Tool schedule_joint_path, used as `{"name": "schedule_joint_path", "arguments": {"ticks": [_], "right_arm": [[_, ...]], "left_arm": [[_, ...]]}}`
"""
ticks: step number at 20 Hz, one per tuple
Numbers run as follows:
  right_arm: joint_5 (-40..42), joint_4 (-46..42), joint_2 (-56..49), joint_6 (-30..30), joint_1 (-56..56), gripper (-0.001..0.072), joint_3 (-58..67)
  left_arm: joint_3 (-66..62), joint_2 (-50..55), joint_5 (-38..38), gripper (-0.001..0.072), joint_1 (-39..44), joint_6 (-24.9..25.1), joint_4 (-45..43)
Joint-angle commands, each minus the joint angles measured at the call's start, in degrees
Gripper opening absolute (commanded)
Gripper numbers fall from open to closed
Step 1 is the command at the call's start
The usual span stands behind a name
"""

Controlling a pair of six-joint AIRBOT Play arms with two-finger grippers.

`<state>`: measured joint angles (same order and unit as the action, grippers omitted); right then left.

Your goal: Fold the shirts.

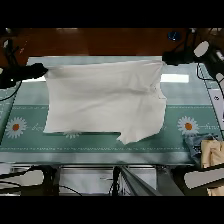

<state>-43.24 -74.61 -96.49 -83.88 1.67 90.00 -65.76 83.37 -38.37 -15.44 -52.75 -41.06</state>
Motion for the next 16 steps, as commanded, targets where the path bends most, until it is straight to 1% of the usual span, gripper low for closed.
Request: {"name": "schedule_joint_path", "arguments": {"ticks": [1,3,7,8,9,10,12,13,14,15,16], "right_arm": [[2.7,1.3,-3.8,-0.1,-0.1,0.002,0.0],[2.8,1.9,-5.4,0.0,-0.1,0.002,0.0],[2.3,3.1,-6.9,-0.1,-0.1,0.002,0.0],[1.7,3.8,-6.8,-0.1,-0.1,0.002,0.0],[0.1,4.2,-6.4,-0.1,-0.1,0.002,0.0],[-2.7,4.2,-5.6,-0.1,-0.1,0.002,0.0],[-12.9,2.8,-4.6,-0.7,0.0,0.002,0.0],[-18.7,1.4,-4.7,-1.6,0.0,0.002,0.0],[-21.8,0.3,-4.8,-2.0,-0.2,0.002,-0.4],[-22.7,0.1,-4.8,-2.1,-0.3,0.002,-1.1],[-22.7,0.1,-4.8,-2.4,-0.4,0.002,-1.6]], "left_arm": [[-0.4,4.7,3.5,0.002,1.4,2.4,0.2],[-0.5,6.7,4.0,0.002,1.6,2.8,0.2],[-0.6,7.7,9.3,0.002,1.5,2.8,0.2],[-1.0,7.6,9.0,0.0021,1.5,2.8,0.2],[-1.9,7.4,6.7,0.002,1.5,2.8,0.1],[-3.2,7.3,2.5,0.0021,1.1,2.8,0.1],[-5.1,7.0,-8.0,0.0021,0.0,2.3,-0.1],[-5.0,7.0,-12.4,0.002,-0.5,-0.6,-1.1],[-4.6,7.1,-14.9,0.002,-0.8,-4.8,-4.0],[-4.0,7.1,-16.3,0.002,-0.8,-8.5,-8.0],[-3.6,7.1,-17.3,0.002,-0.9,-10.4,-10.9]]}}
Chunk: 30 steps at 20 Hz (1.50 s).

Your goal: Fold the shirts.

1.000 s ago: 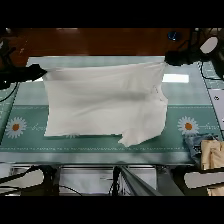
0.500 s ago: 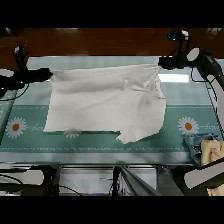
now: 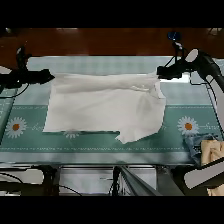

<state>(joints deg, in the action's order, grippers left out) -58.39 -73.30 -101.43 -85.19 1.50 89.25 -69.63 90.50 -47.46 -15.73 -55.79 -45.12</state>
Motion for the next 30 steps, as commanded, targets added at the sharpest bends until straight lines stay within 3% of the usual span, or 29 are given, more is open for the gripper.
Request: {"name": "schedule_joint_path", "arguments": {"ticks": [1,9,18,19,21,22,23,24,26,28,30], "right_arm": [[-7.1,-1.3,0.2,-1.3,-0.6,0.002,-1.3],[-8.6,-0.8,-0.3,-6.4,-0.6,0.0021,-1.4],[-12.1,-2.0,-2.6,-7.6,-0.6,0.0023,-1.5],[-12.1,-2.0,-2.7,-7.6,-0.6,0.0043,-1.5],[-12.2,-1.1,-2.6,-6.8,-0.6,0.0163,-1.5],[-12.8,-0.2,-2.4,-5.2,-0.6,0.0263,-1.5],[-14.5,0.0,-1.5,-2.1,-0.5,0.0316,-1.2],[-16.8,-1.9,0.0,0.6,-0.3,0.0353,-0.7],[-21.7,-12.8,4.8,2.8,0.5,0.0426,0.1],[-26.0,-24.9,9.1,2.6,3.1,0.043,-0.2],[-28.0,-20.3,11.7,1.7,8.3,0.043,-2.4]], "left_arm": [[0.6,0.0,-8.6,0.002,-0.5,-8.2,-8.7],[0.7,0.1,-6.3,0.0022,-0.5,-9.7,-8.9],[0.7,0.2,-4.7,0.0029,-3.5,-12.0,-9.1],[0.7,0.2,-4.6,0.0083,-3.3,-12.0,-8.9],[0.7,0.4,-4.4,0.0309,-3.0,-12.0,-8.9],[0.6,0.3,-4.7,0.0426,-3.0,-12.0,-8.9],[-0.1,0.0,-6.2,0.0499,-3.4,-12.0,-9.0],[-1.9,-0.4,-8.8,0.0538,-4.3,-12.0,-10.4],[-7.5,-1.5,-16.2,0.0538,-7.5,-12.0,-19.8],[-11.5,-2.6,-26.3,0.0537,-11.6,-15.8,-33.4],[-8.6,-4.6,-32.7,0.0537,-17.0,-18.5,-34.7]]}}
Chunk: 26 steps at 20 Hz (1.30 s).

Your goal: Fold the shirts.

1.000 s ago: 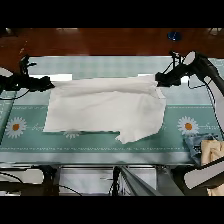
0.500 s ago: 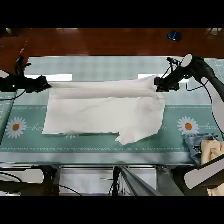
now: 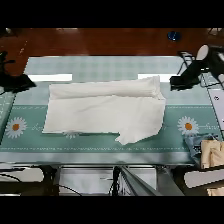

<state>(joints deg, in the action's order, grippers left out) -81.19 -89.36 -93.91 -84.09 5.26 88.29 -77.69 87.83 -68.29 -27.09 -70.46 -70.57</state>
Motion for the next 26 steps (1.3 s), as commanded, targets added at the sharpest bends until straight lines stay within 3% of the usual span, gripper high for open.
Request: {"name": "schedule_joint_path", "arguments": {"ticks": [1,2,4,6,12,19,26], "right_arm": [[-5.0,3.0,5.1,0.4,7.3,0.043,-3.9],[-3.9,11.6,6.2,1.5,9.9,0.043,-7.3],[-1.6,23.3,8.5,6.2,13.3,0.0432,-14.6],[-0.6,27.4,10.6,9.6,15.3,0.0484,-21.0],[1.0,32.4,15.8,15.5,18.8,0.0484,-35.5],[2.4,35.4,19.0,16.1,18.9,0.0483,-38.1],[2.4,38.2,19.4,16.1,18.9,0.0476,-38.1]], "left_arm": [[3.1,-3.1,-13.5,0.0537,-8.2,-3.7,-6.2],[7.7,-4.5,-14.9,0.0537,-10.4,-1.9,-3.1],[17.2,-6.9,-18.5,0.0538,-13.8,7.4,3.6],[25.7,-9.0,-19.4,0.0537,-16.7,10.9,7.0],[36.9,-10.1,-18.9,0.0537,-21.9,19.1,13.1],[36.9,-9.5,-13.2,0.0537,-20.2,19.4,12.3],[36.9,-7.9,-0.9,0.0537,-6.8,16.6,12.8]]}}
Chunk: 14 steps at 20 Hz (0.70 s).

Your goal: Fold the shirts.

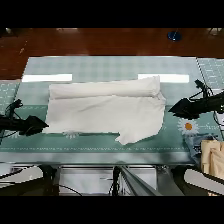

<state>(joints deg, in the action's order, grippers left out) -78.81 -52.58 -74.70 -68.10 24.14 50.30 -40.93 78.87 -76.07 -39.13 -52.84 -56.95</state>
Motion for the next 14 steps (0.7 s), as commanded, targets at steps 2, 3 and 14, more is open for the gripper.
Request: {"name": "schedule_joint_path", "arguments": {"ticks": [2,3,14], "right_arm": [[0.0,1.5,0.2,0.1,0.0,0.0474,-0.1],[0.0,1.5,0.2,0.0,0.0,0.0466,-0.1],[-4.5,-0.2,3.1,-1.1,0.1,0.0487,-4.0]], "left_arm": [[0.1,3.3,7.5,0.0535,8.8,-3.0,-0.9],[0.1,4.7,7.5,0.0499,10.1,-3.9,-0.9],[0.1,6.9,0.6,0.0022,5.0,-3.1,-1.5]]}}
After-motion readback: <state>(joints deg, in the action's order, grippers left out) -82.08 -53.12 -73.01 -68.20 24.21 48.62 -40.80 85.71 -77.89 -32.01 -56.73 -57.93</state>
